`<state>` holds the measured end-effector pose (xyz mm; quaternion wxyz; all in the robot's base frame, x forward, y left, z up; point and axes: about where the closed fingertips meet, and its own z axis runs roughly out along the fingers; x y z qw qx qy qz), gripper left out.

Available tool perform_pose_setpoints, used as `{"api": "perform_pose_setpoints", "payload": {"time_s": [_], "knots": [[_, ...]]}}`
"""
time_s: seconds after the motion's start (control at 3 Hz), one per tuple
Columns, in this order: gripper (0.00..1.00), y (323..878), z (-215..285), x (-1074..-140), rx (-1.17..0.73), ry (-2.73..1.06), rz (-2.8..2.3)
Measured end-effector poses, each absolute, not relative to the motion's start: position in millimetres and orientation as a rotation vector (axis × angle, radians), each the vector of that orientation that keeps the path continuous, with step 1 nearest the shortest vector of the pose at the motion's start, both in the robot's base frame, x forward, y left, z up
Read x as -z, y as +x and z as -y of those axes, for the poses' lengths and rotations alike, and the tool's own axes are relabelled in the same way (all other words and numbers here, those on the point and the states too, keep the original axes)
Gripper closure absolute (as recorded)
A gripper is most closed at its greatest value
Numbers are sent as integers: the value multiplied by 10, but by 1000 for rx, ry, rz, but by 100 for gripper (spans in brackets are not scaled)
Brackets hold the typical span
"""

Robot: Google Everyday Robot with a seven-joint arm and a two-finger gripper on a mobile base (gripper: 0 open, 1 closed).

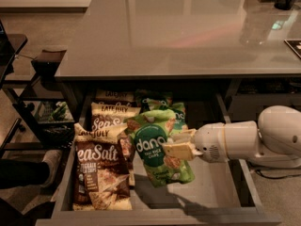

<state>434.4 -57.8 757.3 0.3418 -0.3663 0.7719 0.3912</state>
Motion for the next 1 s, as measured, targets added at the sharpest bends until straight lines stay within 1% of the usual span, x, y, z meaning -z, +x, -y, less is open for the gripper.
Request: {"api": "perform_pose_setpoints", "payload": {"time_s": [0.33, 0.67, 1.0], "knots": [[100, 4337, 707, -8008, -952, -945, -1949], [100, 4428, 953, -8429, -860, -950, -1889], [100, 4448, 955, -8466, -855, -951, -1882]]}}
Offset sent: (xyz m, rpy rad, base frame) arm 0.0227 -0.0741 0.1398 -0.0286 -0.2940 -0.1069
